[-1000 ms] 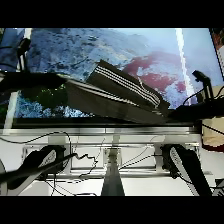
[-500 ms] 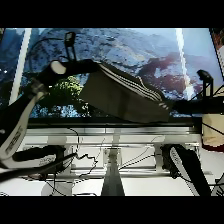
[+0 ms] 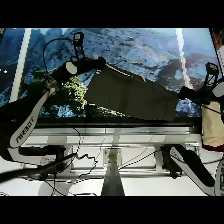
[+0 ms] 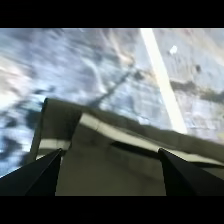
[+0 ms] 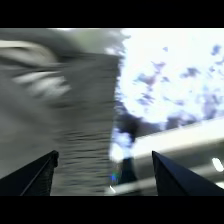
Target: Fold the clothes and pants, and hang the long-sleeved shirts on hangers.
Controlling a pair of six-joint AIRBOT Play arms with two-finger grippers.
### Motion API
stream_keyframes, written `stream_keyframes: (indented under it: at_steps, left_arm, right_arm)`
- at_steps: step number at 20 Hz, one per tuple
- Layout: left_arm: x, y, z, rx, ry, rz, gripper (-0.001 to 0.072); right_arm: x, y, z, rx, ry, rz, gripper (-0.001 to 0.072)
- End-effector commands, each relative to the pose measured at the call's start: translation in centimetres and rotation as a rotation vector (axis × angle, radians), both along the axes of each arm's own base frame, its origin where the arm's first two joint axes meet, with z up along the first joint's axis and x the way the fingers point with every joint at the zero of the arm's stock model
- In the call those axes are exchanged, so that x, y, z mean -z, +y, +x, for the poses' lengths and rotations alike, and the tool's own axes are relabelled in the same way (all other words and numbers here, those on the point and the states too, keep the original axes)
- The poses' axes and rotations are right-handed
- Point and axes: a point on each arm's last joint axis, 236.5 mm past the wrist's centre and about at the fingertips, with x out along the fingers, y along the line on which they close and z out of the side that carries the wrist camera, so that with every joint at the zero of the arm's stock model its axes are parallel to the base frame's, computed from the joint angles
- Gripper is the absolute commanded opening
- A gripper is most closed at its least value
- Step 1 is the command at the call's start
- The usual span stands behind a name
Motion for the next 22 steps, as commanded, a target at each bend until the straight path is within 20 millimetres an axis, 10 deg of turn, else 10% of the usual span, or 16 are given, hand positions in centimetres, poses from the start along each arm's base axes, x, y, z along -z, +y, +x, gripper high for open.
stream_keyframes:
  at_steps: [1, 2, 3, 5, 13, 18, 21, 22]
  left_arm:
    - [-2.3, 0.5, 0.2, -0.011, -0.042, -0.015, 0.0697]
    - [-3.0, 0.6, 0.2, -0.012, -0.051, -0.019, 0.0697]
    - [-3.5, 0.6, 0.1, -0.009, -0.058, -0.022, 0.0696]
    - [-4.4, 0.6, -0.1, -0.009, -0.072, -0.029, 0.0696]
    - [-5.0, 0.7, -0.1, -0.008, -0.082, -0.033, 0.0695]
    - [-5.0, 0.7, -0.1, -0.008, -0.082, -0.033, 0.0695]
    - [-4.8, 0.5, -0.3, 0.000, -0.072, -0.032, 0.0695]
    - [-4.7, 0.4, -0.5, 0.008, -0.063, -0.032, 0.0695]
  right_arm:
    - [3.8, -2.8, -3.6, 0.004, 0.218, 0.035, 0.0644]
    - [4.8, -1.9, -4.9, -0.036, 0.278, 0.129, 0.0576]
    - [5.4, -0.6, -5.6, -0.044, 0.313, 0.235, 0.0148]
    - [6.1, 0.2, -4.7, -0.002, 0.281, 0.341, 0.0022]
    - [4.2, -3.6, -0.9, -0.047, 0.145, 0.188, 0.0065]
    - [3.4, 3.5, -1.8, -0.225, 0.128, 0.620, 0.0024]
    - [6.2, 3.0, -1.4, -0.088, 0.133, 0.634, 0.0521]
    - [7.4, 2.4, -1.3, -0.041, 0.130, 0.600, 0.0532]
